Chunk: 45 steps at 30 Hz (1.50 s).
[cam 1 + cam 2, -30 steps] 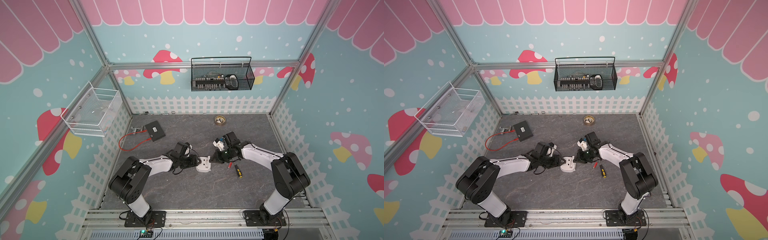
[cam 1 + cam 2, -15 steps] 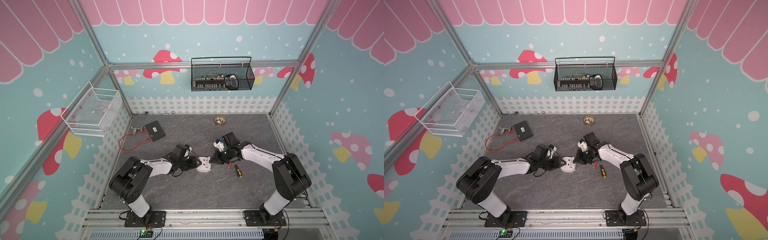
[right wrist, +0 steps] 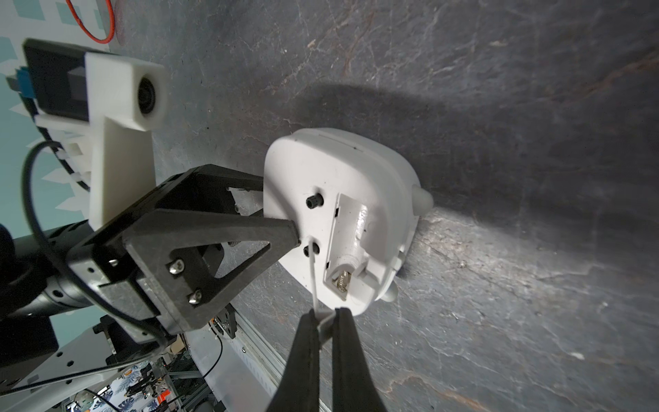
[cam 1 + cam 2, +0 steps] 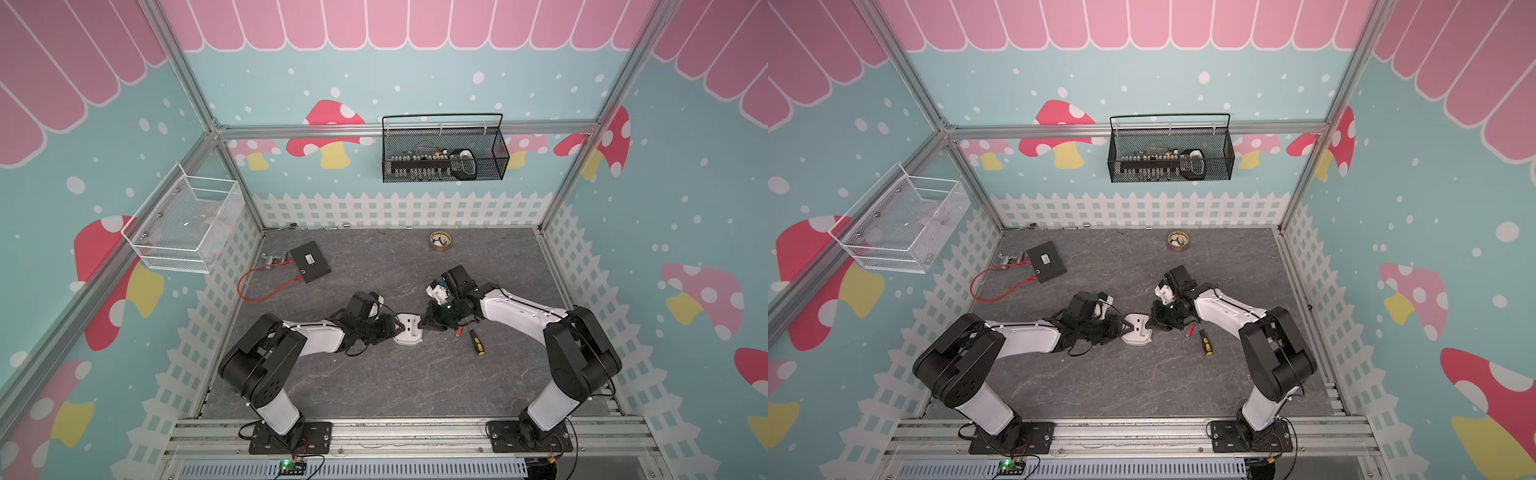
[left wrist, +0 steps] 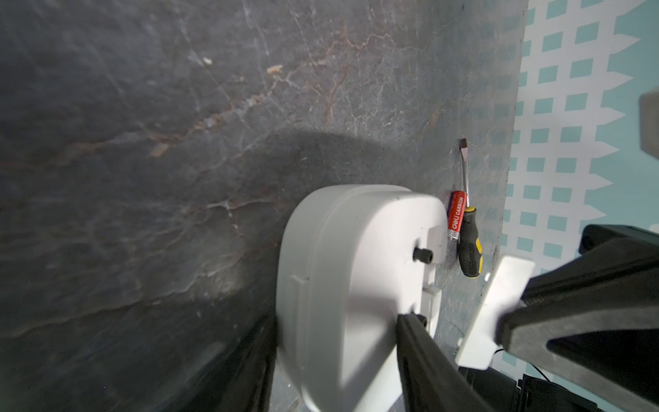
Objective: Remove the battery from the alarm
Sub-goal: Install the cover on the alarm.
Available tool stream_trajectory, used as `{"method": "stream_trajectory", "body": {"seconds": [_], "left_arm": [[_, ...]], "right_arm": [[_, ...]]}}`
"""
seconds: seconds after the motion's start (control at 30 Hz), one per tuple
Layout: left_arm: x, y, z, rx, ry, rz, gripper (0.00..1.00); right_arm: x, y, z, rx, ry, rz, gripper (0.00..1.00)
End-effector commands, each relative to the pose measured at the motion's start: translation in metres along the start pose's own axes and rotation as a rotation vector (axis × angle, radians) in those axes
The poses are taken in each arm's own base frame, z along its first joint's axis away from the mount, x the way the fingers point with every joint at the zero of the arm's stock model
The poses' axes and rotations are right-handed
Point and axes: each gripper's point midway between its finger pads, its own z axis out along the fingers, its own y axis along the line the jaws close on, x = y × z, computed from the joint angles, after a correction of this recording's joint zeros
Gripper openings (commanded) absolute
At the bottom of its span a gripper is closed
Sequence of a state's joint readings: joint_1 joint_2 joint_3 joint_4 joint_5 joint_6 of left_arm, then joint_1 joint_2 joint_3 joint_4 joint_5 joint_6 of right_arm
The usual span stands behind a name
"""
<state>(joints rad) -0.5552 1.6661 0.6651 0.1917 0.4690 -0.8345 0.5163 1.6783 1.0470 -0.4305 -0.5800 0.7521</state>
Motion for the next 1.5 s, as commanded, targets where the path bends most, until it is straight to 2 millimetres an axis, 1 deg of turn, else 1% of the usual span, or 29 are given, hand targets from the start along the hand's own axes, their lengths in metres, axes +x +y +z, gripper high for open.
{"method": "stream_trajectory", "body": {"seconds": [0.0, 0.43, 0.73, 0.93, 1.23, 1.47], "left_arm": [[0.015, 0.009, 0.004, -0.019, 0.042, -0.022, 0.55], [0.013, 0.01, 0.003, -0.024, 0.031, -0.022, 0.53], [0.014, 0.012, 0.004, -0.03, 0.031, -0.025, 0.53], [0.014, 0.012, 0.004, -0.03, 0.027, -0.024, 0.53], [0.014, 0.012, 0.004, -0.026, 0.026, -0.026, 0.53], [0.014, 0.012, 0.004, -0.025, 0.024, -0.025, 0.53]], "right_arm": [[-0.003, -0.001, 0.003, 0.018, 0.009, 0.007, 0.0], [-0.001, -0.006, 0.013, 0.02, 0.041, 0.024, 0.0], [-0.001, -0.002, 0.016, -0.005, 0.044, 0.045, 0.0], [-0.001, -0.004, 0.021, -0.008, 0.051, 0.064, 0.0], [-0.003, -0.005, 0.023, -0.003, 0.048, 0.076, 0.0], [-0.001, -0.008, 0.027, -0.004, 0.067, 0.08, 0.01]]}}
